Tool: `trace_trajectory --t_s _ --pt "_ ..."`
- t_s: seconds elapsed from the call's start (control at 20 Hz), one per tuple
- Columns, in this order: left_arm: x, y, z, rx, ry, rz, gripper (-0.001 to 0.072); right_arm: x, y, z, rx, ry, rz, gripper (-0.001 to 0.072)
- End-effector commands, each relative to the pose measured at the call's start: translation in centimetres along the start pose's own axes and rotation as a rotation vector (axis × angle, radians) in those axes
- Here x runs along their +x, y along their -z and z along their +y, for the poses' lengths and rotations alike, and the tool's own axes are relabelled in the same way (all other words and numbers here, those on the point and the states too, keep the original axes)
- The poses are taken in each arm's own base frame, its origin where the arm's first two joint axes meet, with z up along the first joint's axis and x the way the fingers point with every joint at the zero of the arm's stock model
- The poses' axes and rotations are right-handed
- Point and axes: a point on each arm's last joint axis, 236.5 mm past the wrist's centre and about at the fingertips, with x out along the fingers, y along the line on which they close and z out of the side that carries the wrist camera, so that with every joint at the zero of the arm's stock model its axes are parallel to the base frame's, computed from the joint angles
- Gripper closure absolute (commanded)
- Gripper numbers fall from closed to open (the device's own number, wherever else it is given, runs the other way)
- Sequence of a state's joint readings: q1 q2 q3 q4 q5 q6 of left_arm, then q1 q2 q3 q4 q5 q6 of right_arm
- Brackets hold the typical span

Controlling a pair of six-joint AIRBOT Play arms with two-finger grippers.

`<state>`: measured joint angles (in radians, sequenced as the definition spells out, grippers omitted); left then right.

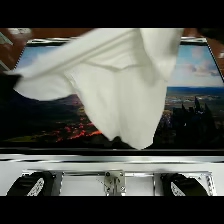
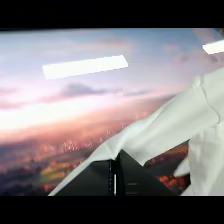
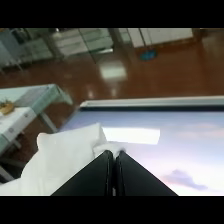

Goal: Fold the shirts.

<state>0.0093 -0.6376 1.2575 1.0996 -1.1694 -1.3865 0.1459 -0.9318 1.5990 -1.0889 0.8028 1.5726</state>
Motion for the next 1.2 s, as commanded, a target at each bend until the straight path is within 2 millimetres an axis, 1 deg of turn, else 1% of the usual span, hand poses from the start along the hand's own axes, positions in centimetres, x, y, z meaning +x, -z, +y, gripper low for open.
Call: trace_trajectory --t_s 0.0,0.05,0.1,0.15,0.2,0.25,0.3,0.35,0.4,0.45,0.5,0.55,0.6,0.65,0.7,0.75,0.8,0.85,0.9,0.95,1.0,1.05,1.1,1.15 --pt "5.4 12.9 0.7 -0.176 0.072 0.350 0.0672 8.8 3.0 -4.9 0.119 0.031 0.022 0.0649" --pt "6.3 16.0 0.2 -0.227 0.105 0.420 0.0672 11.5 5.7 -6.6 0.162 0.042 0.085 0.0649" --pt "7.0 19.1 -0.6 -0.286 0.143 0.487 0.0672 14.1 9.2 -8.2 0.213 0.055 0.165 0.0649" --pt "7.5 21.7 -1.3 -0.341 0.175 0.541 0.0672 16.1 12.9 -9.6 0.263 0.063 0.252 0.0649" --pt "7.9 23.8 -1.8 -0.385 0.196 0.578 0.0672 17.7 17.3 -10.7 0.317 0.069 0.362 0.0649" --pt "8.3 25.5 -2.2 -0.427 0.209 0.601 0.0671 18.5 21.5 -11.4 0.364 0.070 0.477 0.0649" --pt "8.7 26.5 -2.3 -0.459 0.212 0.605 0.0671 18.7 26.0 -12.0 0.406 0.071 0.610 0.0649" --pt "9.3 27.3 -2.2 -0.482 0.205 0.596 0.0671 18.2 30.0 -12.3 0.434 0.072 0.739 0.0649" --pt "9.8 27.4 -2.0 -0.498 0.196 0.575 0.0672 17.3 33.8 -12.3 0.459 0.068 0.873 0.0649" --pt "10.3 27.2 -1.6 -0.513 0.185 0.546 0.0672 16.4 36.5 -12.2 0.481 0.064 0.973 0.0648" --pt "10.7 26.7 -1.2 -0.518 0.173 0.513 0.0671 15.6 38.5 -12.0 0.495 0.057 1.051 0.0648" --pt "11.2 25.9 -1.0 -0.529 0.167 0.476 0.0671 15.2 39.5 -12.0 0.504 0.055 1.089 0.0624" --pt "11.4 25.4 -0.9 -0.537 0.167 0.456 0.0672 15.1 39.5 -12.0 0.504 0.053 1.091 0.0454" --pt "11.4 25.2 -0.9 -0.536 0.167 0.449 0.0672 15.0 38.8 -12.2 0.499 0.050 1.080 0.0123" --pt "11.3 25.1 -0.9 -0.534 0.169 0.449 0.0672 14.4 37.9 -12.1 0.483 0.030 1.080 0.0072" --pt "11.3 25.0 -1.0 -0.532 0.171 0.447 0.0672 13.3 36.6 -12.2 0.461 0.014 1.085 0.0072" --pt "11.3 24.8 -1.0 -0.529 0.171 0.444 0.0671 11.6 35.2 -12.8 0.436 0.020 1.101 0.0071" --pt "11.3 24.6 -1.0 -0.527 0.172 0.440 0.0671 9.5 34.0 -14.0 0.406 0.057 1.127 0.0072" --pt "11.3 24.4 -1.0 -0.520 0.174 0.436 0.0671 6.8 32.9 -15.8 0.368 0.131 1.168 0.0072" --pt "11.3 24.2 -1.0 -0.516 0.176 0.431 0.0671 4.1 32.2 -17.5 0.334 0.219 1.212 0.0072" --pt "11.3 24.0 -1.0 -0.514 0.176 0.428 0.0671 1.8 31.9 -18.7 0.317 0.286 1.239 0.0072" --pt "11.3 23.8 -1.0 -0.512 0.177 0.424 0.0671 -0.1 32.4 -19.0 0.329 0.322 1.257 0.0071" --pt "11.3 23.7 -1.0 -0.511 0.178 0.422 0.0671 -1.7 33.7 -18.7 0.362 0.330 1.266 0.0072" --pt "11.3 23.6 -1.1 -0.510 0.179 0.420 0.0671 -3.1 35.6 -18.2 0.393 0.335 1.274 0.0071"
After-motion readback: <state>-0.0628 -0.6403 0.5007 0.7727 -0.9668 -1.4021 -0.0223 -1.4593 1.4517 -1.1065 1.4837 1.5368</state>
